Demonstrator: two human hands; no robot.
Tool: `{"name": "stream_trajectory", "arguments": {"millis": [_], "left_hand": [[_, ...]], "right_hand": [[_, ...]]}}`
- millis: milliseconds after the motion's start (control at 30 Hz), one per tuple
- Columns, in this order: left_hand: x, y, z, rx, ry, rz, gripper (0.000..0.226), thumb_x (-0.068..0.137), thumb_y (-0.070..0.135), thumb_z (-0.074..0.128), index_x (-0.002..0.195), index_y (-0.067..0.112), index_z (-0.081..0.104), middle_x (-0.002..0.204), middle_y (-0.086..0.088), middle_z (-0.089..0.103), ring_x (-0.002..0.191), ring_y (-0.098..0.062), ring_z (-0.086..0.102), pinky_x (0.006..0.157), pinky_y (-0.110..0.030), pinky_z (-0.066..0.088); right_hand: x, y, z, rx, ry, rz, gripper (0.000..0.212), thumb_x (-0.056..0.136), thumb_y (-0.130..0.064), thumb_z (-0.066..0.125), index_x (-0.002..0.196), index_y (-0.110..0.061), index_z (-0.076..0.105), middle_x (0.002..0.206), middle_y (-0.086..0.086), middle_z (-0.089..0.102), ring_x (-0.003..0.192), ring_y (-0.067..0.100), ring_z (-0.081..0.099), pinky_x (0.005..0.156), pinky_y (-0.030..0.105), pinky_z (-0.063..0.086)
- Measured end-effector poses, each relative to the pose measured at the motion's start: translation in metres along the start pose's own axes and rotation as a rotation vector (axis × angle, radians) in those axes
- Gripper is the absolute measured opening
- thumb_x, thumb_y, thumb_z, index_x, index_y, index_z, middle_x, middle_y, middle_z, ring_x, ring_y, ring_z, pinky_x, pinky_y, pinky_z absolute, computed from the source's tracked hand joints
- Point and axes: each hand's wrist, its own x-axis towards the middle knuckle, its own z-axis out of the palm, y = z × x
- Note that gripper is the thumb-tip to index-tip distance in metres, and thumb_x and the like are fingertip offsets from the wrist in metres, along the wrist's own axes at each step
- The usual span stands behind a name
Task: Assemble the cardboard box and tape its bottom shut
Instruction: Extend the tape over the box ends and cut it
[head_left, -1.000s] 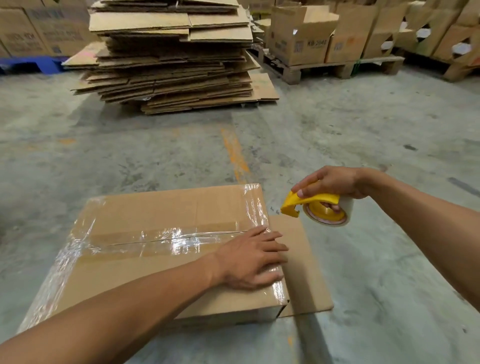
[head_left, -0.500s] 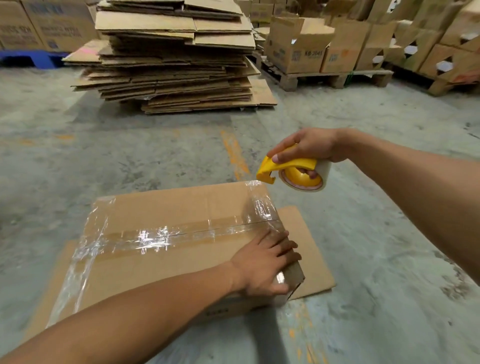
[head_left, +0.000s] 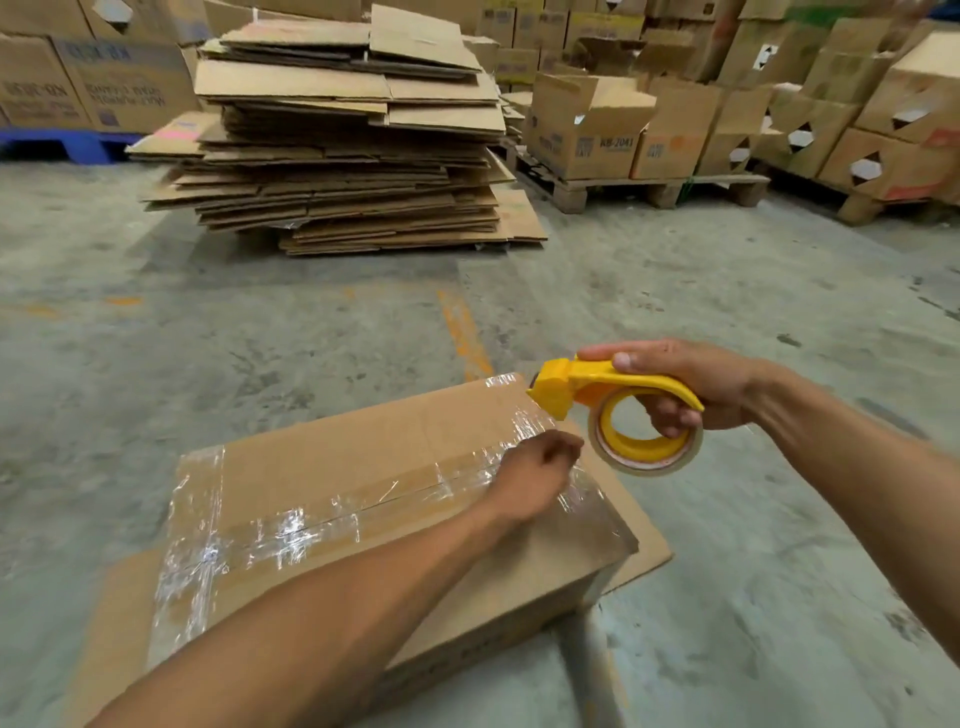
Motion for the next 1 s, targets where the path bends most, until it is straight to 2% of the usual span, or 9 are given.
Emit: {"name": "stream_trajectory", "arguments": {"millis": [67,167,300,433,567,667,800,900,1000], "left_hand": [[-0.004,0.014,-0.020,-0.374,0.016,-0.242,0.032,0.102,0.033,0.044,0.108,0.010,0.065,0.097,-0.008,0.067,0.080,-0.023,0.067,0.062,-0.027,0.049],[-0.014,0.029,-0.050,-0.698,-0.110,-0.489,0.061,0.096,0.057,0.045,0.116,0.003,0.065,0.101,-0.015,0.072,0.079,-0.029,0.073,0.061,-0.030,0.053],[-0.021,0.044,-0.060,-0.892,-0.225,-0.535,0.072,0.088,0.062,0.056,0.123,0.000,0.062,0.104,-0.015,0.072,0.075,-0.027,0.073,0.058,-0.028,0.054],[-0.019,0.058,-0.057,-0.962,-0.192,-0.498,0.044,0.089,0.042,0.066,0.105,0.001,0.066,0.086,-0.011,0.072,0.067,-0.020,0.071,0.053,-0.024,0.053],[-0.016,0.060,-0.060,-0.942,-0.146,-0.476,0.012,0.092,0.014,0.065,0.087,0.004,0.068,0.072,-0.006,0.069,0.056,-0.013,0.068,0.049,-0.019,0.053],[-0.010,0.059,-0.064,-0.795,-0.146,-0.483,0.016,0.093,0.007,0.061,0.079,0.003,0.067,0.063,-0.005,0.065,0.051,-0.011,0.064,0.048,-0.019,0.052],[0.009,0.062,-0.064,-0.475,-0.110,-0.495,0.023,0.093,0.001,0.055,0.070,0.004,0.059,0.051,-0.003,0.053,0.048,-0.010,0.049,0.045,-0.019,0.044],[0.027,0.065,-0.057,-0.286,-0.130,-0.478,0.029,0.090,-0.007,0.052,0.064,0.006,0.055,0.043,0.000,0.047,0.050,-0.010,0.040,0.051,-0.020,0.037],[0.051,0.063,-0.057,-0.045,-0.198,-0.426,0.032,0.096,-0.002,0.045,0.067,0.010,0.053,0.054,0.000,0.045,0.049,-0.008,0.035,0.055,-0.020,0.035]], "right_hand": [[-0.006,0.007,-0.009,0.083,-0.015,0.014,0.061,0.065,-0.051,0.084,0.122,-0.036,0.069,0.045,0.006,0.039,0.027,0.011,0.037,0.040,0.024,0.041],[-0.009,0.009,-0.012,0.188,-0.043,-0.009,0.070,0.048,-0.054,0.092,0.114,-0.036,0.074,0.040,0.003,0.037,0.024,0.010,0.035,0.038,0.023,0.039],[-0.005,0.005,-0.006,0.245,-0.052,-0.045,0.070,0.047,-0.051,0.094,0.112,-0.033,0.076,0.037,0.002,0.038,0.022,0.009,0.036,0.036,0.023,0.040],[-0.005,0.001,-0.001,0.260,-0.052,-0.060,0.071,0.049,-0.049,0.094,0.115,-0.030,0.075,0.037,0.003,0.039,0.022,0.009,0.037,0.035,0.023,0.040],[-0.012,-0.003,0.000,0.222,-0.035,-0.044,0.071,0.050,-0.049,0.094,0.116,-0.031,0.074,0.038,0.004,0.039,0.022,0.010,0.037,0.035,0.023,0.040],[-0.019,-0.004,0.003,0.129,-0.013,-0.004,0.068,0.059,-0.050,0.088,0.123,-0.032,0.070,0.041,0.005,0.040,0.026,0.011,0.039,0.038,0.024,0.042],[-0.027,-0.005,0.016,-0.015,0.049,0.030,0.044,0.087,-0.034,0.058,0.131,-0.029,0.059,0.052,0.003,0.061,0.032,0.010,0.046,0.037,0.022,0.044],[-0.034,0.003,0.025,0.008,0.085,-0.003,0.043,0.088,-0.029,0.058,0.131,-0.029,0.059,0.072,0.003,0.073,0.040,0.012,0.052,0.039,0.024,0.049],[-0.048,0.018,0.032,0.037,0.161,-0.024,0.045,0.083,-0.030,0.066,0.128,-0.031,0.063,0.075,0.009,0.071,0.041,0.017,0.054,0.041,0.027,0.052]]}}
